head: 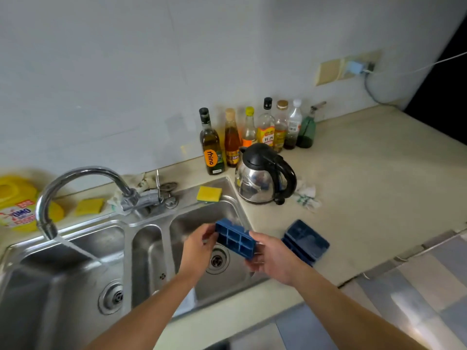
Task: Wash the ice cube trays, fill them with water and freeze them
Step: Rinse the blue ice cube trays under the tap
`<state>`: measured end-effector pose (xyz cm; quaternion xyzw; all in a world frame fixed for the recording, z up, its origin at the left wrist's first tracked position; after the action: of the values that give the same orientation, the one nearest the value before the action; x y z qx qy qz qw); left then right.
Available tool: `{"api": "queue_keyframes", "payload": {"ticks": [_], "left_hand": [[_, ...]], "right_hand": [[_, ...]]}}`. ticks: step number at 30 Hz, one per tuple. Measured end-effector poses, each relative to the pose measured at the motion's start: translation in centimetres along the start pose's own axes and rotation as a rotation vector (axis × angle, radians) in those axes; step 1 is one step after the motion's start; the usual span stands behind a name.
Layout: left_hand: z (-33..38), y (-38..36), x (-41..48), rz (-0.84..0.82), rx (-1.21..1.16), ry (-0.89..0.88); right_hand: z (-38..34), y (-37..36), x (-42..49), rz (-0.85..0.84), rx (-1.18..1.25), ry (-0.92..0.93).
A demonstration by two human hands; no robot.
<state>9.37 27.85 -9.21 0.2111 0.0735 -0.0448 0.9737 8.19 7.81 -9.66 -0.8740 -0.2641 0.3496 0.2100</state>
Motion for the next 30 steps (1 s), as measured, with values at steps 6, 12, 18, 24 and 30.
{"api": "queue_keyframes", "payload": {"ticks": [6, 12, 18, 24, 30], "left_hand": [[3.5, -6.2, 0.2, -0.059, -0.102, 0.007], [5.1, -9.9, 1.5, -0.126, 0.069, 0.052], [4.7, -13.7, 3.1, -0.294, 0.328, 0.069], [3.9, -15.5, 4.2, -0.351, 0.479, 0.089], [2.2, -15.8, 4.9, -0.375, 0.504, 0.124]], "right_hand": [[-1.0, 4.9, -5.4, -0.054, 0.006, -0.042], [-3.7, 12.9, -9.4, 0.363, -0.49, -0.036], [-5.0, 17.6, -10.4, 0.592, -0.801, -0.026], [-3.2, 18.9, -9.5, 0.537, -0.753, -0.169], [-2.5, 19.6, -8.4, 0.5, -0.661, -0.156]]}}
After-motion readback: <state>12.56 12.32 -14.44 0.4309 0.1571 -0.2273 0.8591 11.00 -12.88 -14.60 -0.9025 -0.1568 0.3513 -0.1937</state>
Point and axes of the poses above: each hand's wrist, its own x-axis towards the middle knuckle, its own y-axis out of the back of the hand, z = x × y, the point moved 6 cm from there along x, towards the middle knuckle, and after that the axes turned 15 degrees about -z, right-handed, at the moved point
